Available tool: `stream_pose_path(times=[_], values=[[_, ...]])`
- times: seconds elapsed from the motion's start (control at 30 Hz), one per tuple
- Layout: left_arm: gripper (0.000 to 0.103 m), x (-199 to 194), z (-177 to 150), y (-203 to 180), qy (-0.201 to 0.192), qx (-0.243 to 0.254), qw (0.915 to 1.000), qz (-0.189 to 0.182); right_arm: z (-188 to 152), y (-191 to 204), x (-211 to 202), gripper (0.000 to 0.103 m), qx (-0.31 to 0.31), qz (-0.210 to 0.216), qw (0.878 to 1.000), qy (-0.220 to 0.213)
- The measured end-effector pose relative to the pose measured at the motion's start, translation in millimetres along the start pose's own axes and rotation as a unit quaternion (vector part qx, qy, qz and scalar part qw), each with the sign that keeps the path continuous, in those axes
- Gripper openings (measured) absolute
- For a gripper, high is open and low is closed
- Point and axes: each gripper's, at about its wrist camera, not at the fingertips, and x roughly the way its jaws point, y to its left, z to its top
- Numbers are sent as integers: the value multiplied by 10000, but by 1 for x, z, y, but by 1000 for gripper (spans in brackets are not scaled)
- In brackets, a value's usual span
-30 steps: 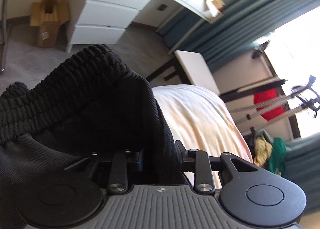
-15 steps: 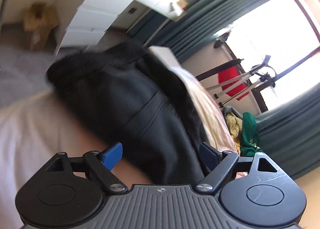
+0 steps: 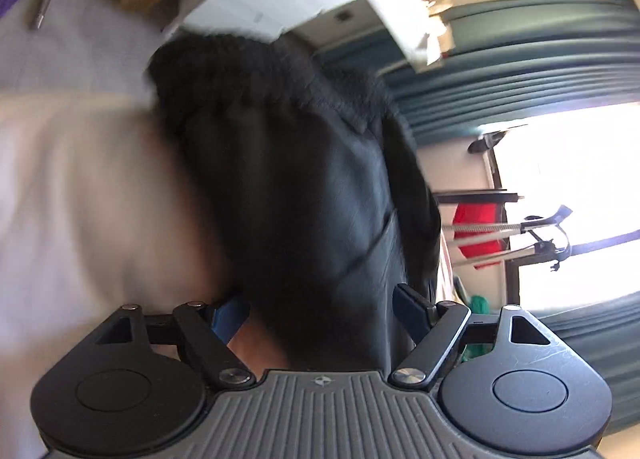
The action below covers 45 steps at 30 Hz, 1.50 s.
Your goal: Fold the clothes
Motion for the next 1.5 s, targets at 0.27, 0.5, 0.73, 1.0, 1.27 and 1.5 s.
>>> stream_pose_path(times=[0.27,0.5,0.73,1.0,1.27,1.5], values=[[18,18,27,-10,-196,193,9992,-294,19,0,13,17,-294,-327,9909,-1274],[13,-16,39,-42,-156,607,9969,-479,22,21,-10,14,-508,-174,9883,-1430],[13,-92,36,-39,115,714,9970,-270,31,-5,-57,14,323,-35,9920,-1218],[13,-176,29,-15,457,741,9962,32,40,-59,-103,14,1209,-52,9868,-1072],[20,-183,15,24,733,1390,9872,257,40,-77,-105,15,1132,-171,9864,-1178],[48,-208,3,17,618,2342,9678,689,44,-82,-100,17,1013,-109,9882,-1141]])
